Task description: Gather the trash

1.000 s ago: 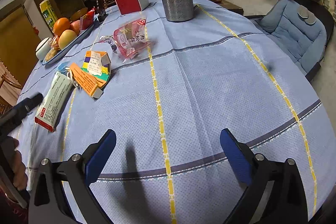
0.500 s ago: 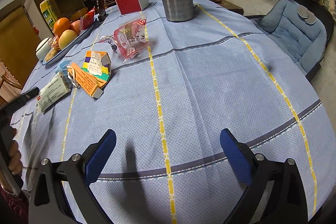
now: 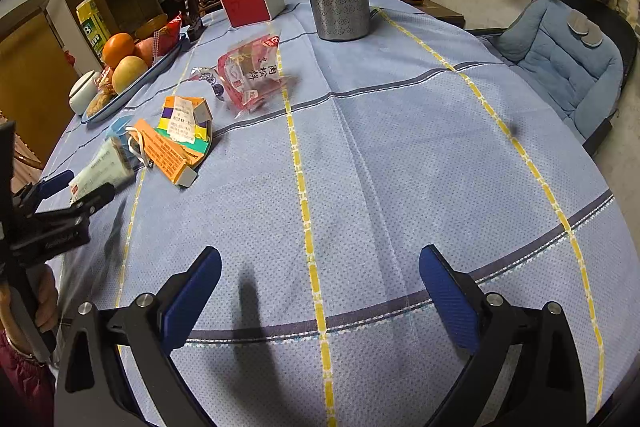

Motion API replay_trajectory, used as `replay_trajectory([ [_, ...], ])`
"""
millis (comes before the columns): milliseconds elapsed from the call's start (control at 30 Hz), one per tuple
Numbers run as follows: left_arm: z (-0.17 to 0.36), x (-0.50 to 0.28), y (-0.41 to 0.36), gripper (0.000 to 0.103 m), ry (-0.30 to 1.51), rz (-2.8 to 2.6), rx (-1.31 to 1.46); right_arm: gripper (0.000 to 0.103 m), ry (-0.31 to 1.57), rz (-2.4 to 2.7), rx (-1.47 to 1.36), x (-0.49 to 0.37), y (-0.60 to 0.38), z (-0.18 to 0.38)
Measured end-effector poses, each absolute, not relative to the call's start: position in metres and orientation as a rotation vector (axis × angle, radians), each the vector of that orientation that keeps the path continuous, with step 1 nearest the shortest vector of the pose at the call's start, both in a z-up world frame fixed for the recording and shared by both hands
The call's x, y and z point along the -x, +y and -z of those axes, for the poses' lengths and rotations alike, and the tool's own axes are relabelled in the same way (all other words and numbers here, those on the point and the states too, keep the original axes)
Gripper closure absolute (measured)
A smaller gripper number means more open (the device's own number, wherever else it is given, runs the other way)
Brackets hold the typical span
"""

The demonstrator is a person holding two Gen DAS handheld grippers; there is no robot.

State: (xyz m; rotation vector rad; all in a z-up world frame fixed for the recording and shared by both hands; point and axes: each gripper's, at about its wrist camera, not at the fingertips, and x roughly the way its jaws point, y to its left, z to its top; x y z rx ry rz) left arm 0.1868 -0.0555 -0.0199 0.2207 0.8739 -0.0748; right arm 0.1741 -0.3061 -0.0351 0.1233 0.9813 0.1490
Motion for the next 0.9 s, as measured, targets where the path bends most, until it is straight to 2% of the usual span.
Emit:
replay_trajectory([
  [133, 0.002, -0.167, -0.065, 0.006, 0.867, 0.306, -0.112, 0.006, 0.982, -0.148, -0.121, -0.174, -0.306, 0.035],
  [267, 0.001, -0.167, -0.063, 0.006, 0.833, 0.229, -0.143, 0.006, 0.981, -0.148, -0.123, -0.174, -0.306, 0.035],
  [567, 0.035, -0.191, -0.049, 0.006, 1.055, 0.341, 0.033, 0.006, 0.979, -0.151, -0.128, -0.174, -0.307, 0.035],
  [733, 0.009, -0.164, -0.063, 0.007, 0.992, 0.639, 0.118, 0.006, 0.979, -0.151, -0.129, -0.174, -0.306, 0.035],
  [833, 0.000, -0.155, -0.063, 0.007, 0.914, 0.557, 0.051, 0.006, 0.979, -0.151, -0.129, -0.174, -0.307, 0.035],
  [900, 0.005, -0.159, -0.061, 0.007, 0.926, 0.485, 0.045, 0.006, 0.979, -0.151, -0.129, -0.174, -0.307, 0.035],
])
